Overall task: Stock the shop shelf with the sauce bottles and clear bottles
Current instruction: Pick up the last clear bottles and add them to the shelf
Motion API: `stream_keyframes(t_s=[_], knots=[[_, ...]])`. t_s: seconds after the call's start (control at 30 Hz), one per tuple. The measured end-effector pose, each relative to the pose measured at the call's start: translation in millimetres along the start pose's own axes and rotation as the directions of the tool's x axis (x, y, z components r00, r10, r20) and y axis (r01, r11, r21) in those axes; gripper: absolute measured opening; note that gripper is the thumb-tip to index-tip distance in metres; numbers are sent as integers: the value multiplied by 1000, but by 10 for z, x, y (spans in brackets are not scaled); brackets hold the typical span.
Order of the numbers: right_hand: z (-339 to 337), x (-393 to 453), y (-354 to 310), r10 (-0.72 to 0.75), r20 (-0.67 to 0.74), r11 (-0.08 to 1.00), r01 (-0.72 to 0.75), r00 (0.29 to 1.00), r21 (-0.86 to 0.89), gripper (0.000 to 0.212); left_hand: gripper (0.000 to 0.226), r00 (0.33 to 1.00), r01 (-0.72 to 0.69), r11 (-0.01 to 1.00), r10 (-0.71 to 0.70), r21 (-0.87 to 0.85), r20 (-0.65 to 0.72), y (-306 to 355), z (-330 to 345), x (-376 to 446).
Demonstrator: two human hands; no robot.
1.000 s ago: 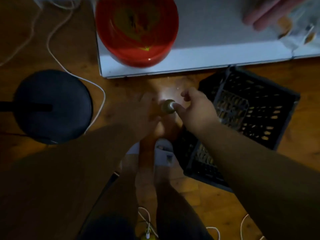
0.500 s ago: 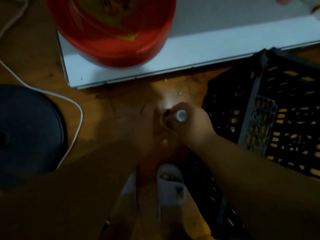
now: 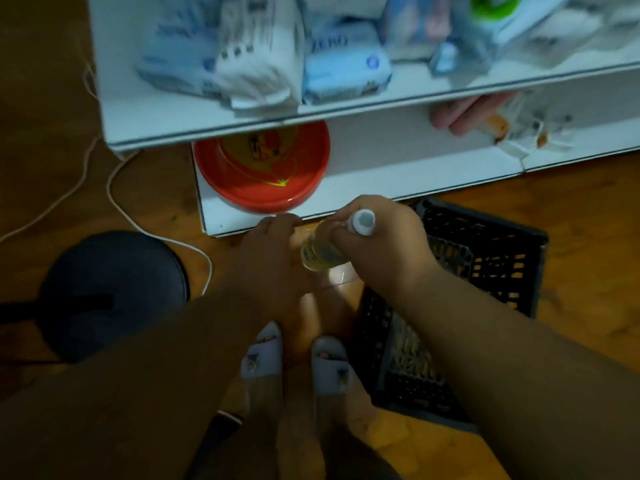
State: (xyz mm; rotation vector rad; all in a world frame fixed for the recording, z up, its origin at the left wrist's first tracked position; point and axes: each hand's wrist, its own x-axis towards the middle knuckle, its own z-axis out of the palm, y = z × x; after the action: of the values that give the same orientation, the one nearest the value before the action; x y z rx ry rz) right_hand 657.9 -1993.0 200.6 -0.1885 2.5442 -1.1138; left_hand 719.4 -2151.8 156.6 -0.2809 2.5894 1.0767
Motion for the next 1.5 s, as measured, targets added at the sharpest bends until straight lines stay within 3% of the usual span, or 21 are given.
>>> stream_keyframes(t_s=[0.13, 0.3, 0.47, 0.63, 0.77, 1.0, 1.13, 1.23, 1.37, 1.5], knots=[[-797, -442, -944, -31, -70, 996, 37, 997, 82, 13, 94, 996, 9, 999, -13, -50, -86, 715, -669, -521], [-1690, -968, -1921, -74, -112, 991, 85, 991, 102, 14, 94, 973, -107, 992, 91, -65, -211, 1664, -1432, -1217], [-2404, -1297, -2690, -219, -196, 970, 234, 956, 58, 25, 93, 933, -174, 983, 145, -60, -330, 2428, -2061, -1668], [-2944, -1447, -3455, -293, -285, 897, 365, 913, 247, 33, 92, 899, -261, 962, 213, -78, -383, 2892, -2572, -1920], [-3221, -1427, -3905, -294, -284, 798, 398, 913, 453, 27, 97, 891, -311, 945, 252, -103, -379, 3137, -2965, -1986], [-3477, -1183, -4570, -444, -292, 632, 527, 847, 568, 28, 104, 862, -385, 919, 327, -83, -387, 3463, -3713, -1885], [-3583, -984, -4809, -525, -220, 605, 542, 822, 583, 28, 96, 840, -372, 928, 333, -9, -428, 3479, -3952, -1808], [-3567, -846, -4953, -510, -242, 596, 542, 826, 593, 29, 93, 826, -358, 934, 317, 1, -466, 3443, -4026, -1726], [-3544, -611, -5095, -523, -287, 591, 584, 802, 557, 33, 85, 843, -317, 948, 267, -31, -468, 3401, -4065, -1556], [-3514, -264, -5238, -567, -210, 592, 572, 796, 568, 33, 63, 858, -268, 955, 179, -123, -482, 3407, -4095, -1312]])
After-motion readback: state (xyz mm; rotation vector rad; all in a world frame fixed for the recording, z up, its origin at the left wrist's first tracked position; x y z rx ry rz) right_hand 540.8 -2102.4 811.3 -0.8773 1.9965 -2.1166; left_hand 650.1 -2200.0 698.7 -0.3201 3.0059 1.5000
